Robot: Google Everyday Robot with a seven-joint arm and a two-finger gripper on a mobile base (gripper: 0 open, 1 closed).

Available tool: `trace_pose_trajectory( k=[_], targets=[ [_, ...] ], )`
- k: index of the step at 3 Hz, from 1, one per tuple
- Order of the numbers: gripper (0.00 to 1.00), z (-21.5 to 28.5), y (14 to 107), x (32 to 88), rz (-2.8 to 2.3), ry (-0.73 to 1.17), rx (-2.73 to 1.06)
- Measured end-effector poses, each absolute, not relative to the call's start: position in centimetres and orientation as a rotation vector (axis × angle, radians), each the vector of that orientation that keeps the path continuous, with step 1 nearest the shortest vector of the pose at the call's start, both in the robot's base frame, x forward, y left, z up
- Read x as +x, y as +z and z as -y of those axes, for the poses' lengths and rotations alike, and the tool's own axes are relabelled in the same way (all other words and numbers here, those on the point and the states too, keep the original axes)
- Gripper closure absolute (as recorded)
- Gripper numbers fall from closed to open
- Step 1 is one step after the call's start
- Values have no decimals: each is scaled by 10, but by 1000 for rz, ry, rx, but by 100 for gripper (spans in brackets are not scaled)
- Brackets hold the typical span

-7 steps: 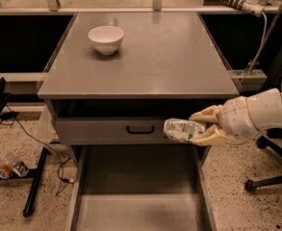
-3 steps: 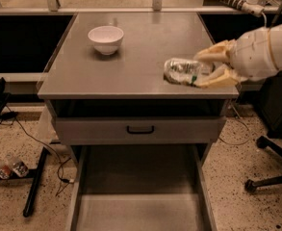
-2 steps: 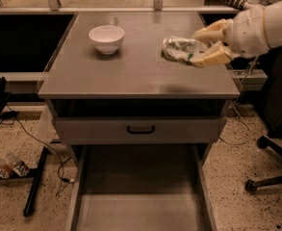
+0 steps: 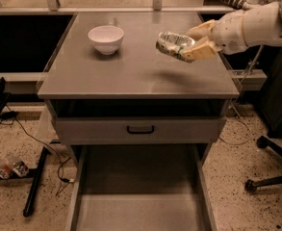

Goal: Pick 7up can from middle drawer and place on counter

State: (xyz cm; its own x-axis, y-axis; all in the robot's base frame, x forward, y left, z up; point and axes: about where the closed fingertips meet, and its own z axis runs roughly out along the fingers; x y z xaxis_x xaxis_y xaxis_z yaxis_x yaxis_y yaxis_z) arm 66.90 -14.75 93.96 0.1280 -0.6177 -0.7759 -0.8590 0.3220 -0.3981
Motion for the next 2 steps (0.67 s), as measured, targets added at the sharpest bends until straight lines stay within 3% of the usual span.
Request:
trace_pose_trajectory(
  k=[2],
  targets=[
    [100,130,879,676,-1669,343,-1352]
  ],
)
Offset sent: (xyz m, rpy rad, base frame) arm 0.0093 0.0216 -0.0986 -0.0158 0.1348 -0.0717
